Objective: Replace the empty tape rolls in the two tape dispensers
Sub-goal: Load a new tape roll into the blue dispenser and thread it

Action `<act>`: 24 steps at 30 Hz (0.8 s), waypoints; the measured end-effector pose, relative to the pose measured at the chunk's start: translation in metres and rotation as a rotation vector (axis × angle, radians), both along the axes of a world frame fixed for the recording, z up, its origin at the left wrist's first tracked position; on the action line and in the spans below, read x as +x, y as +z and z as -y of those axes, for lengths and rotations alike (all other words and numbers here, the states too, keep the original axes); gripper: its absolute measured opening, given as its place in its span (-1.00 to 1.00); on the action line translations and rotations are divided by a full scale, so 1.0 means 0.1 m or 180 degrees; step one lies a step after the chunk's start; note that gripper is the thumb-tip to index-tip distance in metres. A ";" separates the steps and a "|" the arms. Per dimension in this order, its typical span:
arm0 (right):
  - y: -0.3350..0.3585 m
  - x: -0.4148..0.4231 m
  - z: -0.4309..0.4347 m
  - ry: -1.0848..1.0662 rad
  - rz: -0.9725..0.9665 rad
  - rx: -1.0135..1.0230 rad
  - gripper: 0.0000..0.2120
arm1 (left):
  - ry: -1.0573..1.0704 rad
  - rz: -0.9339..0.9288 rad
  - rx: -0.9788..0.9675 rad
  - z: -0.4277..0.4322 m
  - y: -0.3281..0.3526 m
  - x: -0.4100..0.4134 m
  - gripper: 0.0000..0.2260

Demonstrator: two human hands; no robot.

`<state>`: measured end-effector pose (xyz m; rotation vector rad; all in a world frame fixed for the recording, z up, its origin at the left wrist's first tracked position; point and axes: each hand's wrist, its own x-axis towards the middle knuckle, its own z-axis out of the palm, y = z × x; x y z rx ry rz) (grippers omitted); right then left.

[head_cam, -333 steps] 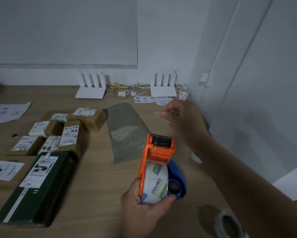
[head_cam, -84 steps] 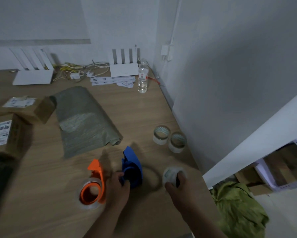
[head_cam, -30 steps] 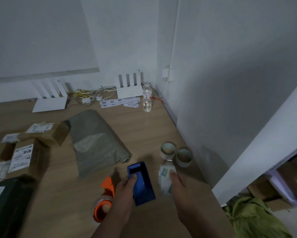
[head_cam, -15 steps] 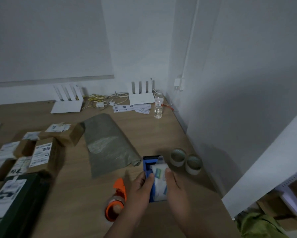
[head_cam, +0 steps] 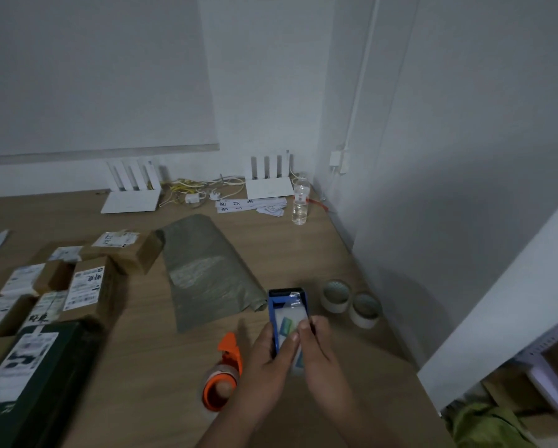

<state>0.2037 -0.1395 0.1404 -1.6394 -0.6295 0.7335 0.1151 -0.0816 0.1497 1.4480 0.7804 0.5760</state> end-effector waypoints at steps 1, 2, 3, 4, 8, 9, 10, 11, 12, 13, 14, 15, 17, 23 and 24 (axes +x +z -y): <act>0.01 0.03 0.01 0.0075 0.0119 -0.0071 -0.80 | 0.0007 0.0024 0.0054 0.00 0.00 -0.02 -0.80; 0.03 0.07 0.01 0.0103 0.0260 -0.0163 -0.80 | 0.0025 0.0058 0.0078 0.00 0.00 -0.03 -0.80; 0.04 0.12 0.00 0.0082 0.0370 -0.0227 -0.81 | 0.0049 0.0088 0.0078 0.00 -0.01 -0.04 -0.80; 0.08 0.18 -0.01 0.0020 0.0418 -0.0314 -0.84 | 0.0082 0.0104 0.0075 0.01 -0.02 -0.06 -0.81; 0.21 0.37 -0.14 0.0059 0.0246 -0.0523 -0.86 | 0.0100 0.0163 0.0024 0.04 -0.05 -0.11 -0.79; 0.24 0.40 -0.18 0.0143 0.0223 -0.0571 -0.84 | 0.0102 0.0178 -0.0001 0.05 -0.04 -0.12 -0.79; 0.28 0.41 -0.20 0.0216 0.0190 -0.0608 -0.84 | 0.0109 0.0190 -0.0014 0.06 -0.04 -0.12 -0.79; 0.31 0.42 -0.23 0.0263 0.0186 -0.0632 -0.83 | 0.0113 0.0208 -0.0028 0.07 -0.04 -0.13 -0.79; 0.33 0.43 -0.25 0.0274 0.0177 -0.0690 -0.82 | 0.0105 0.0224 -0.0047 0.07 -0.04 -0.13 -0.79; 0.34 0.45 -0.28 0.0294 0.0170 -0.0742 -0.81 | 0.0104 0.0240 -0.0068 0.08 -0.03 -0.13 -0.79; 0.35 0.46 -0.30 0.0329 0.0130 -0.0785 -0.80 | 0.0123 0.0251 -0.0099 0.09 -0.03 -0.13 -0.79; 0.35 0.48 -0.31 0.0388 0.0063 -0.0807 -0.80 | 0.0137 0.0253 -0.0134 0.09 -0.03 -0.14 -0.79; 0.36 0.49 -0.34 0.0438 -0.0067 -0.0825 -0.80 | 0.0145 0.0254 -0.0178 0.09 -0.03 -0.14 -0.79; 0.29 0.50 -0.40 0.0100 0.0127 -0.0986 -0.86 | 0.0215 0.0215 -0.0239 0.07 -0.02 -0.16 -0.80; 0.29 0.50 -0.41 0.0119 0.0163 -0.0987 -0.86 | 0.0217 0.0213 -0.0237 0.06 -0.02 -0.17 -0.80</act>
